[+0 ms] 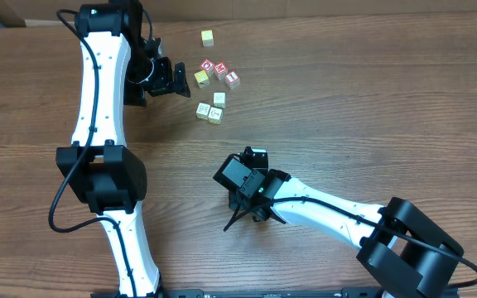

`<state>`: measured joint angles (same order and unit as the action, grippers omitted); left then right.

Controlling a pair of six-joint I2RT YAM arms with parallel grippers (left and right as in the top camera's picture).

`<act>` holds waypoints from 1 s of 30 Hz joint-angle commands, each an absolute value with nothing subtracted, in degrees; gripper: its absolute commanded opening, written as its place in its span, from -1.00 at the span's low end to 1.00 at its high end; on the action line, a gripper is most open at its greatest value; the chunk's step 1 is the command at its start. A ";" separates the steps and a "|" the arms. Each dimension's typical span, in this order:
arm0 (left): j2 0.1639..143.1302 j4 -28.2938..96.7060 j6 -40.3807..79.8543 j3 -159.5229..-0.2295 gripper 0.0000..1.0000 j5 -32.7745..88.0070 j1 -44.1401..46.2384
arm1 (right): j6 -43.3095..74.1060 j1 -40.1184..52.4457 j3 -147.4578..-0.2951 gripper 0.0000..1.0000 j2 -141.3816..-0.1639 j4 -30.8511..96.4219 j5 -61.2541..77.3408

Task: Flip 5 blocks

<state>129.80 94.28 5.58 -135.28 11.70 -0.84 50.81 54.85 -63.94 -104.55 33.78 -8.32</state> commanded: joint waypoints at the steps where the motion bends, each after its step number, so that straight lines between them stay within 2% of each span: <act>1: 130.19 94.21 6.00 -136.14 1.00 11.40 -1.10 | 51.05 55.00 -63.68 -0.92 -105.06 33.71 -7.86; 30: 130.19 94.19 6.00 -136.14 0.99 11.40 -1.10 | 50.59 54.94 -63.68 -0.92 -106.37 31.83 -10.50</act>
